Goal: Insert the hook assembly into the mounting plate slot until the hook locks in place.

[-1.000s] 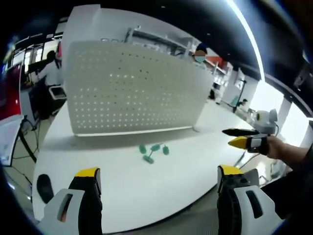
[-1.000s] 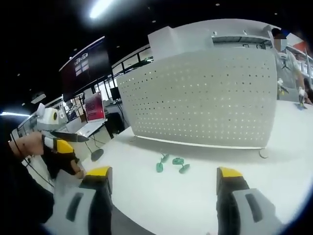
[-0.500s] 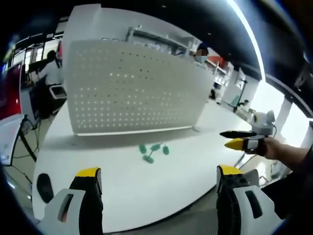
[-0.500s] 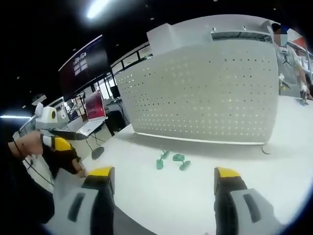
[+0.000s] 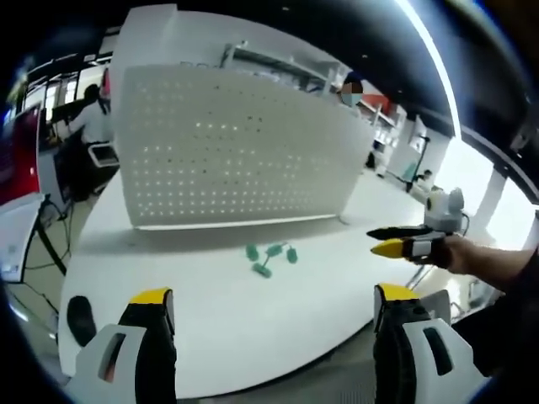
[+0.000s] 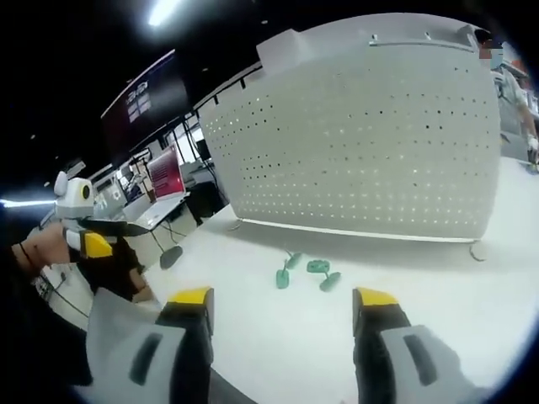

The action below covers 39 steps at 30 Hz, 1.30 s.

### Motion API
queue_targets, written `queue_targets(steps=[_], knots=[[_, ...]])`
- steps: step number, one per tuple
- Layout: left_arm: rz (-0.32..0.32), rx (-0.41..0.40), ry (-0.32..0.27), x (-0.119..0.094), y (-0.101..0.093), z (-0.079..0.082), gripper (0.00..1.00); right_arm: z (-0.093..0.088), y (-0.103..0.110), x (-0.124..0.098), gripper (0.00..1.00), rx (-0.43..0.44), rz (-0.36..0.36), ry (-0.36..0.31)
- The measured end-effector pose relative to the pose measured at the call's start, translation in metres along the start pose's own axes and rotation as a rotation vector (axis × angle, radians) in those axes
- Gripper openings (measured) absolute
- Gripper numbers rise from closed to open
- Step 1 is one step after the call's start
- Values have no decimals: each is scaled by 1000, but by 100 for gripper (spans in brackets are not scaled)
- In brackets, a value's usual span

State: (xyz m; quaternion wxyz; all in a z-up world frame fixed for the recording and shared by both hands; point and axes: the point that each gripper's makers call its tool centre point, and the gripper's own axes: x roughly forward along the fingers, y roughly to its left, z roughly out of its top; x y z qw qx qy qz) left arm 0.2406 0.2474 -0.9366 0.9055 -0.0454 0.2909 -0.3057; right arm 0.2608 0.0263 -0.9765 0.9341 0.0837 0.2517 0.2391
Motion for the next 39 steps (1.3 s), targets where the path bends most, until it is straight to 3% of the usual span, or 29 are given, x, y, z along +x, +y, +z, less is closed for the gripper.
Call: queue_targets(steps=[10,18,31,35,39], knots=[[1,-23,26,-2,8,-10,99,-7,12,37,44,-28,62,72],[28,2,59,-6,19,-17,99,-18,22,73,41,-36,118,138],[62,38,74,-12,36,-11,99,-35,14,126,35,55,146,199],[68,30,70,-13,39,-10,99,-40,10,143,31,-19,149,234],[67,4,62,-14,41,-9,98,-45,11,159,30,-2,154,259]])
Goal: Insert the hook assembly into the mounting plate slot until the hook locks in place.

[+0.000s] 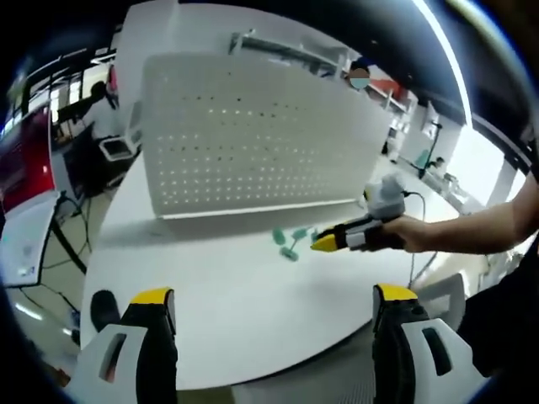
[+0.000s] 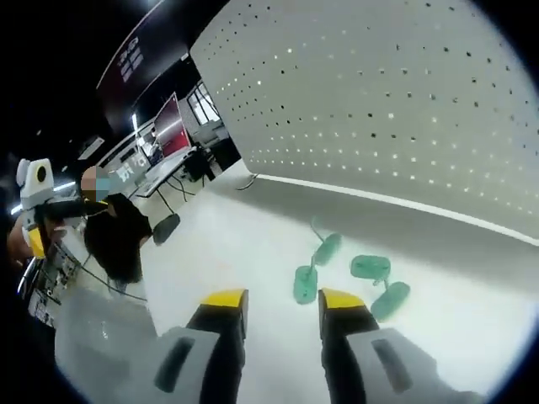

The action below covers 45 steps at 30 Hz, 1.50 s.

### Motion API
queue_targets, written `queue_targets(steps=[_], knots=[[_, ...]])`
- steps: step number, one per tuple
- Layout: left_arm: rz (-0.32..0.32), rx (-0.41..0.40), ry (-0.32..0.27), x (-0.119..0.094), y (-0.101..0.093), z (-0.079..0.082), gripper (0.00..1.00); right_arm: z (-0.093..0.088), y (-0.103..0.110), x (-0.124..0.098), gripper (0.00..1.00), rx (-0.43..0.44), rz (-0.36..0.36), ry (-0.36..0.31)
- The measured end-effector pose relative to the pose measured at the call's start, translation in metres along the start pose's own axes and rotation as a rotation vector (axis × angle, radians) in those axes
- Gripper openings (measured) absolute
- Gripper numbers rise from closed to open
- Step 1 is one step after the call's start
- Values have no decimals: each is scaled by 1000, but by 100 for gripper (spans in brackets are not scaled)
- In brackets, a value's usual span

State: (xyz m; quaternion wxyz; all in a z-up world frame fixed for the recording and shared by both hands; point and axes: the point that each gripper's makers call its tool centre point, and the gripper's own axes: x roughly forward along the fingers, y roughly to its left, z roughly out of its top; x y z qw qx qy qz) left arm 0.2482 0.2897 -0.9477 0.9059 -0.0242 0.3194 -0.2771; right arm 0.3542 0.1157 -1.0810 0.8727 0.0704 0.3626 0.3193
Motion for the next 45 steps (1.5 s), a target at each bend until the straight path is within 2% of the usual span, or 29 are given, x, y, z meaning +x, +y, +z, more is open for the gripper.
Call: queue_targets(steps=[4,8,10,21,27,30,33,37,45], knots=[[6,-11,1,1,3,-1,98,1,0,14,28,-5,-2,18],[4,-24,-1,2,4,-2,98,1,-8,28,27,32,-16,36],[2,-45,-2,3,6,-3,98,-2,-18,34,26,-11,-50,73],[11,-61,7,4,11,-8,97,2,-24,47,11,-92,-49,135],[4,-56,17,6,9,-8,97,2,-26,48,2,-77,-53,148],[0,-52,14,7,8,-5,97,2,-29,47,1,-25,-55,143],[-2,-51,10,8,7,-3,97,1,-30,47,1,-24,-61,145],[-10,-50,10,8,4,-3,96,1,-32,45,1,19,-65,139],[-15,-62,-1,8,2,1,97,7,-32,36,0,16,-77,117]])
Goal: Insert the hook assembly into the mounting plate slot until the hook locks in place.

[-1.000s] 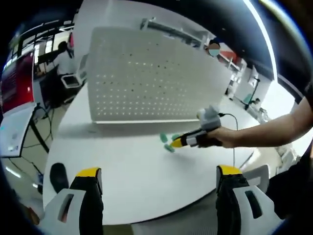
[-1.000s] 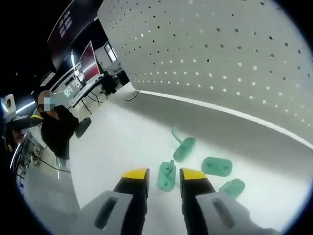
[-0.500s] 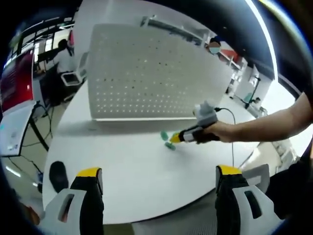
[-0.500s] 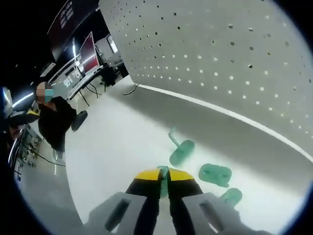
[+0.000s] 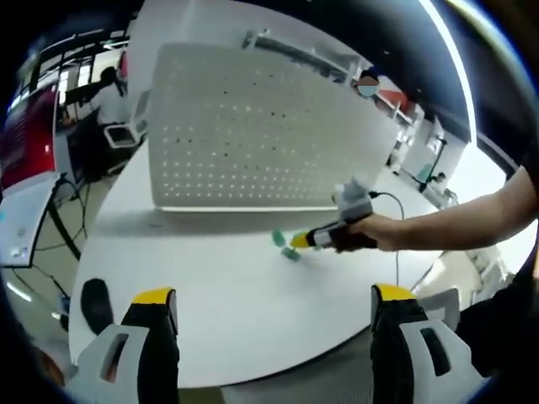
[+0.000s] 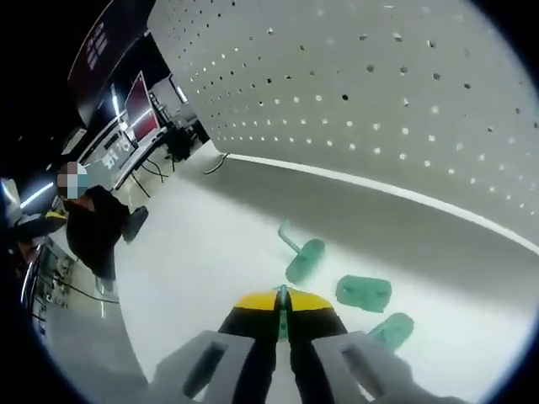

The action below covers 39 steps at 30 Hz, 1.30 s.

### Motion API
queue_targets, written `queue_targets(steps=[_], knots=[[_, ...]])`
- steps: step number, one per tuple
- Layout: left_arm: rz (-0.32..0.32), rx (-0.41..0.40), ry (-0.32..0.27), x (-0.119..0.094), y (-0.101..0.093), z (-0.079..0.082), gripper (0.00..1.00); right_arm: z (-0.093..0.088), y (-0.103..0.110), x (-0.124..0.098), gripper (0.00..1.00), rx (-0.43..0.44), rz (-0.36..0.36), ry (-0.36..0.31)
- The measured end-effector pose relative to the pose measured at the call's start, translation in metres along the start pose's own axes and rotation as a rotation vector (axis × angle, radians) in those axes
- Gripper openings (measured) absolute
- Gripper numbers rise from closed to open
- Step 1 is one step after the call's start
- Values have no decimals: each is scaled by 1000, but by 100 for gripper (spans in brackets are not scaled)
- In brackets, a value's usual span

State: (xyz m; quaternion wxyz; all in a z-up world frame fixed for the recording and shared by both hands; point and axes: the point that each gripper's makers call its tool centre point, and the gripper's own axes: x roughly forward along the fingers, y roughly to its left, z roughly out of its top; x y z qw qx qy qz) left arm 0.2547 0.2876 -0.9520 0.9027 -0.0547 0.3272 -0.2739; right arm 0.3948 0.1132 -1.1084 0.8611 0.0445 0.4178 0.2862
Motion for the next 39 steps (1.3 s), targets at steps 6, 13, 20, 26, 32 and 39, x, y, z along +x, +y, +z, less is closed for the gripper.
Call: queue_targets(steps=[6,13,20,26,32,39], knots=[[-11,20,0,2,-4,4,97,8,5,-9,0,3,0,-35],[-20,45,-16,6,-9,15,97,28,15,-32,0,8,5,-109],[-42,30,-14,14,-16,20,95,49,34,-60,0,5,35,-197],[-61,56,-5,21,-28,21,94,62,65,-90,0,24,102,-276],[-84,76,1,25,-37,28,88,73,99,-119,0,35,167,-353],[-106,48,-28,31,-47,38,83,74,137,-145,0,112,246,-428]])
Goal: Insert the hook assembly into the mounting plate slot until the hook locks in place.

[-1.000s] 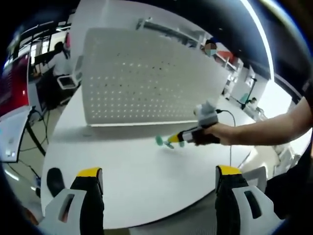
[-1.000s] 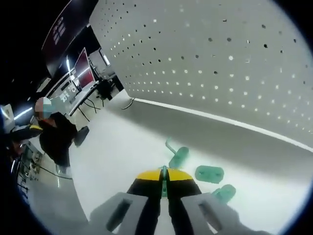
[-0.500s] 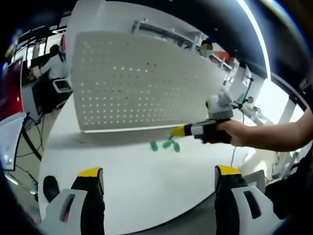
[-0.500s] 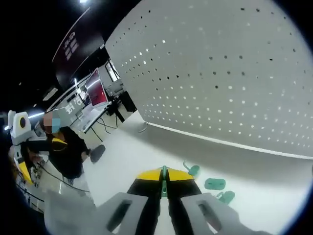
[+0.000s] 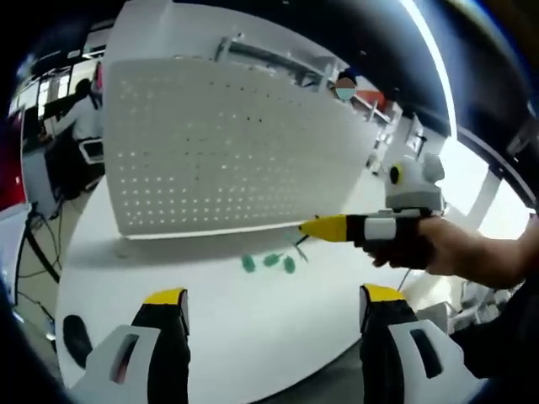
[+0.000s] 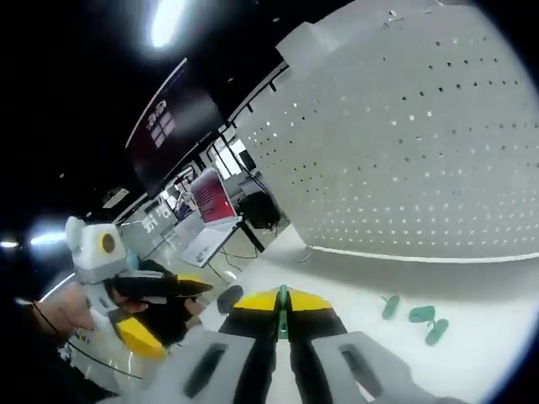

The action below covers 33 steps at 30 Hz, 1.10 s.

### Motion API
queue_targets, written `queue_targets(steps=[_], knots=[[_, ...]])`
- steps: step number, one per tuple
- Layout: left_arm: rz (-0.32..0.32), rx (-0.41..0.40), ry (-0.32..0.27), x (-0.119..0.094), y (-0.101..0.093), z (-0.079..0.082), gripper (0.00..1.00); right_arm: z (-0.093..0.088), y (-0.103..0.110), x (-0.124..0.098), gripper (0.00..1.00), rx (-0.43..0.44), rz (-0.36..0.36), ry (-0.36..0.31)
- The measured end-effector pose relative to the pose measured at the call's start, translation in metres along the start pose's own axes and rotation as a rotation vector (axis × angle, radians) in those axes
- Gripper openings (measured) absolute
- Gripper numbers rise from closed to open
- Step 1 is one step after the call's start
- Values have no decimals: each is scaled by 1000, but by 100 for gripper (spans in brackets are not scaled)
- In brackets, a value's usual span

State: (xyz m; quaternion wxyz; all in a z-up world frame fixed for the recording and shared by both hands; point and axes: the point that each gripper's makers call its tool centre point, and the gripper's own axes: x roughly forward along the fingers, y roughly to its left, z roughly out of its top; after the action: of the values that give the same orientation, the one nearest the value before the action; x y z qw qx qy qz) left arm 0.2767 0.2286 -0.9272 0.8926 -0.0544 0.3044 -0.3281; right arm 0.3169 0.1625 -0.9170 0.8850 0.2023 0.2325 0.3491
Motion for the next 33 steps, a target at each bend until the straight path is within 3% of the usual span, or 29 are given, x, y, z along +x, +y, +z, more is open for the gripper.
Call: queue_targets(steps=[8,13,17,20,33], knots=[[-69,-107,-46,11,-14,3,69,-3,34,-11,0,22,46,-36],[-89,-94,-51,14,-19,6,56,3,42,-16,0,6,53,-68],[-127,-125,-74,15,-24,14,37,6,46,-18,0,4,68,-83],[-174,-170,-84,16,-32,19,30,12,48,-22,0,-29,69,-108],[-238,-224,-87,19,-50,26,17,24,61,-27,0,-114,88,-155]])
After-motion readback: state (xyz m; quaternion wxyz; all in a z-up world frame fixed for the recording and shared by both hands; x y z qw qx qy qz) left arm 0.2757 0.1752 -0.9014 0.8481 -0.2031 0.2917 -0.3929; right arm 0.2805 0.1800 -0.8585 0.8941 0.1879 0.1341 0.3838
